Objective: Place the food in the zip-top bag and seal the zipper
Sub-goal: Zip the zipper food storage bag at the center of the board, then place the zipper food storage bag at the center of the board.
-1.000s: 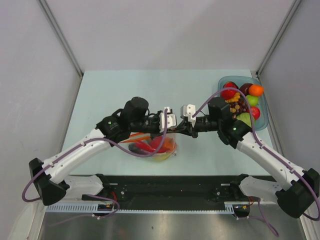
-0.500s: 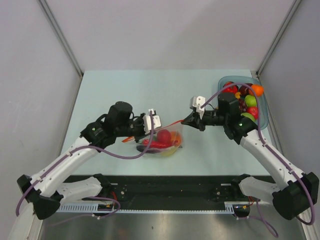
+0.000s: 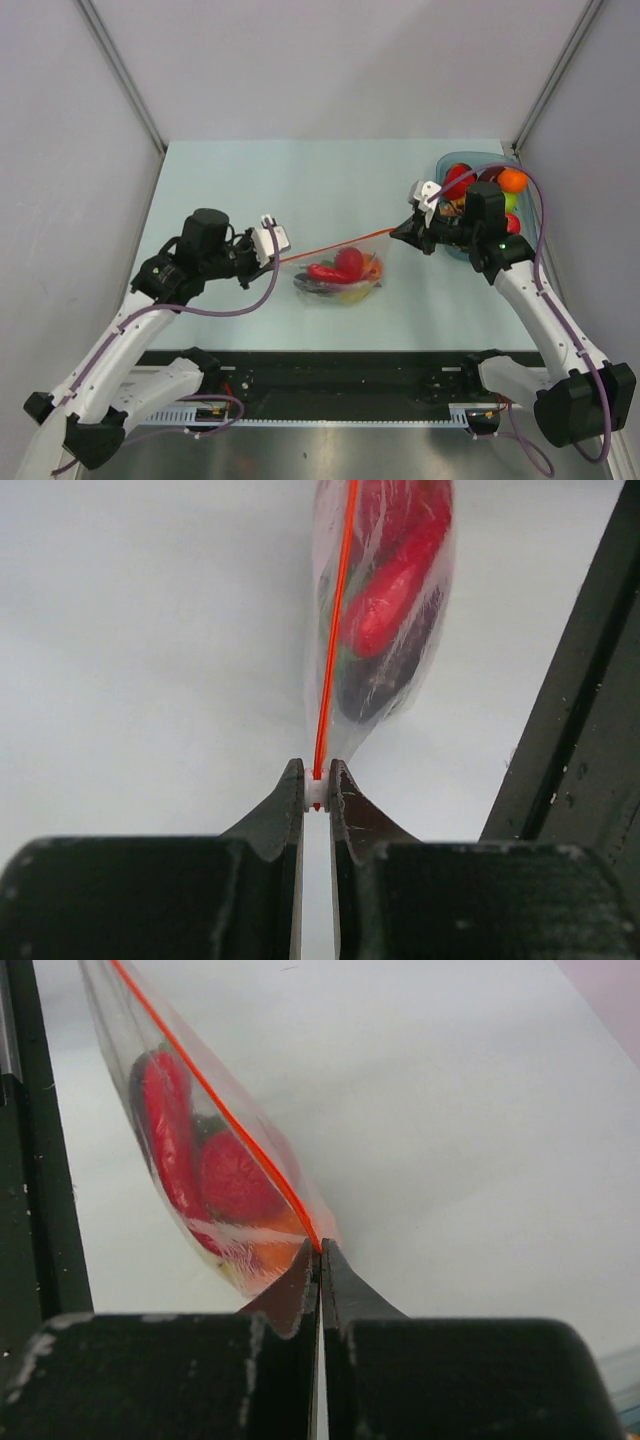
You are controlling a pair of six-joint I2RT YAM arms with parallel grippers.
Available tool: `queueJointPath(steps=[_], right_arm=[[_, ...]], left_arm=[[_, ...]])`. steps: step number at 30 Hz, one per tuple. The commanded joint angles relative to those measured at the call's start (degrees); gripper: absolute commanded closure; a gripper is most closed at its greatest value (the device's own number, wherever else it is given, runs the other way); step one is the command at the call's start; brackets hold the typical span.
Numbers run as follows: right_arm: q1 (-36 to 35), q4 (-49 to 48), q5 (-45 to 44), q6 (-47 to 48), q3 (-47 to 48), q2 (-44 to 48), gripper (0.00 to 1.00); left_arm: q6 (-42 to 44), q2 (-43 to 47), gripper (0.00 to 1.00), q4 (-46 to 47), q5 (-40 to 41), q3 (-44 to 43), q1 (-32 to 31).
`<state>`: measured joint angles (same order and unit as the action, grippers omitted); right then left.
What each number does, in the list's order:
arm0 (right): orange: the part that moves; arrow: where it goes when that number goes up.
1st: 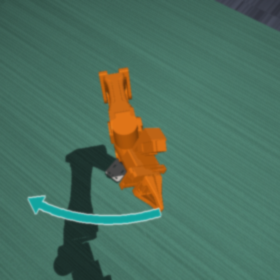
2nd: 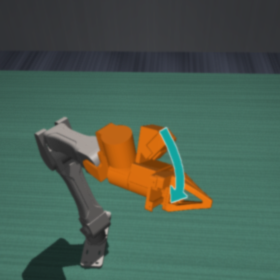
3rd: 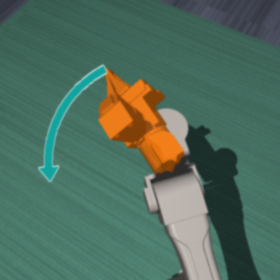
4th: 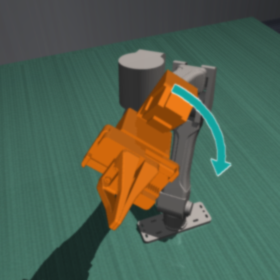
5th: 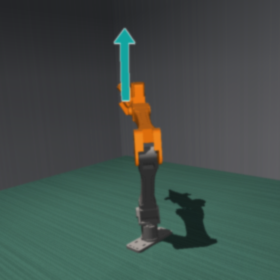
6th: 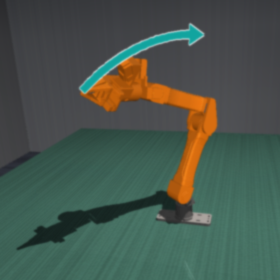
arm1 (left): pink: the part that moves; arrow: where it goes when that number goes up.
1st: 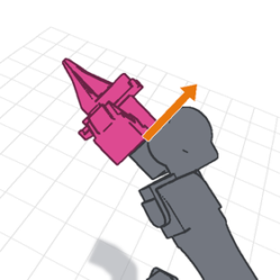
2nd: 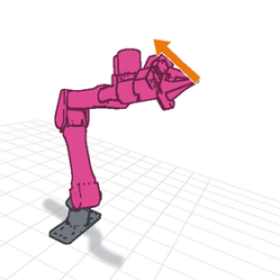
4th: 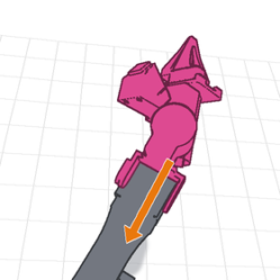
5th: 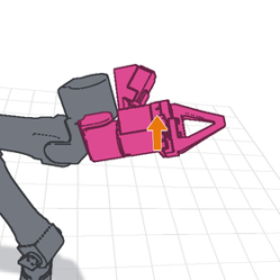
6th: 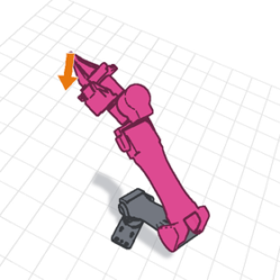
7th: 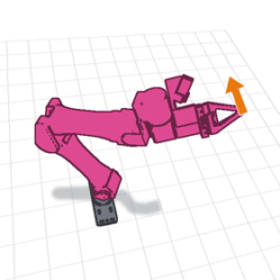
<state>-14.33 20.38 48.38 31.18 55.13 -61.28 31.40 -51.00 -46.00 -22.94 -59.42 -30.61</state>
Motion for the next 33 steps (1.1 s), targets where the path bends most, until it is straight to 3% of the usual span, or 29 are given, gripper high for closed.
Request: queueJointPath(steps=[1, 5, 10, 14, 17, 23, 28, 31, 33], right_arm=[[3.16, -0.17, -2.24, 2.31, 0.32, 2.04, 1.0], [2.38, -4.72, -2.32, -0.41, 0.32, 1.34, 1.0], [0.35, -20.1, -6.1, -2.96, 1.2, -2.61, 1.0], [0.18, -22.59, -4.44, -0.34, 5.07, -4.38, 1.0], [-3.15, -5.17, -2.15, 11.51, 4.98, -3.15, 1.0], [-9.04, 17.27, -0.3, 27.57, -1.6, 0.19, 1.0], [-12.3, 30.92, -1.97, 39.91, -9.94, 3.35, 1.0], [-15.02, 32.52, -3.38, 42.12, -13.02, 4.76, 1.0], [-17.57, 32.7, -4.96, 41.08, -13.3, 4.33, 0.77]], left_arm=[[-2.21, 1.43, 0.93, -2.7, 0.36, 0.27, 5.81], [-4.76, -1.36, 0.95, 2.56, -1.58, -1.74, 7.14], [-5.56, -8.75, 0.97, 9.25, -1.41, -8.24, 7.67], [-0.91, -12.98, 0.96, 6.46, -4.12, -14.76, 8.2], [3.13, -11.59, 0.96, 4.52, -5.62, -12.13, 8.2], [10.77, -7.8, 0.93, -3.3, -12.39, -1.59, 7.15], [14.13, -5.26, 0.85, -9.11, -14.32, 9.82, 3.99], [14.48, -2.97, 0.81, -9.29, -14.33, 14.14, 0.83], [14.74, -1.91, 0.72, -9.55, -14.59, 15.03, 0.03]])
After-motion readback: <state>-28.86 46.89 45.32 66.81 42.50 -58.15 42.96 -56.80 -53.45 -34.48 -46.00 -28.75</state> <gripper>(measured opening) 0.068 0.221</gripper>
